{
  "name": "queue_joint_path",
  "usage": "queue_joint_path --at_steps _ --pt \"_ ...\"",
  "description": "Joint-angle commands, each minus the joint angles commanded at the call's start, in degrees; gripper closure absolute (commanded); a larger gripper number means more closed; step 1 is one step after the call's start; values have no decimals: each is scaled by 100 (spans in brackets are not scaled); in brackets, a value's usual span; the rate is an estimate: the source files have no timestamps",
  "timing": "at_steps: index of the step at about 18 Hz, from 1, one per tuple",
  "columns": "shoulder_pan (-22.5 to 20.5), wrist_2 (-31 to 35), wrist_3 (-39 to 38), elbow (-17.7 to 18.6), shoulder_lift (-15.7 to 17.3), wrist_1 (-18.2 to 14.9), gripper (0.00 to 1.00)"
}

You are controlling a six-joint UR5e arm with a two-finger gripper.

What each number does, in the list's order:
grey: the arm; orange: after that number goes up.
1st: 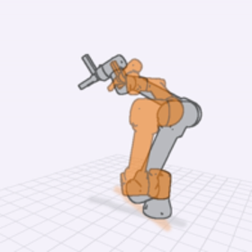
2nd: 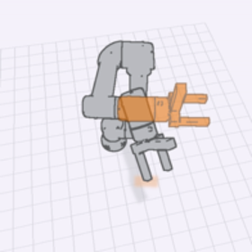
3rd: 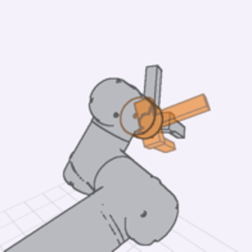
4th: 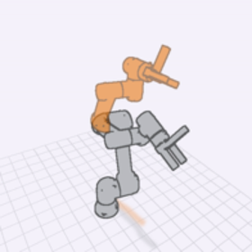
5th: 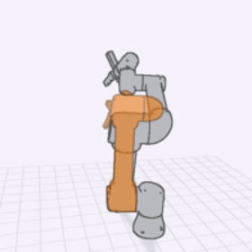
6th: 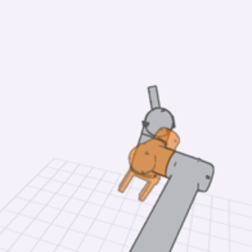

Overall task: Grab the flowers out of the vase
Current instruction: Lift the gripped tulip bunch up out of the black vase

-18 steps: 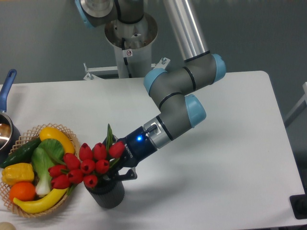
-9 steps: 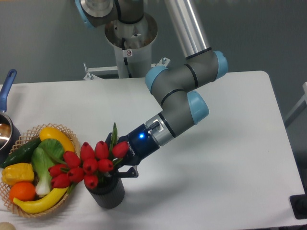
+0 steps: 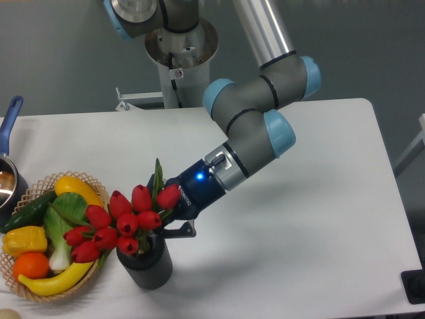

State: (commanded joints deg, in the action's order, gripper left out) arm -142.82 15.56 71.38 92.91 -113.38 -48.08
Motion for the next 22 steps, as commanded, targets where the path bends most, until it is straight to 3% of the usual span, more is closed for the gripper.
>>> queue_joint_path --at_steps 6,13,22 --pt "9 -149 -764 -387 96 0 100" --pt "-70 -176 -1056 -431 299 0 100" --pt "-140 -176 -1696 -1002 308 0 100"
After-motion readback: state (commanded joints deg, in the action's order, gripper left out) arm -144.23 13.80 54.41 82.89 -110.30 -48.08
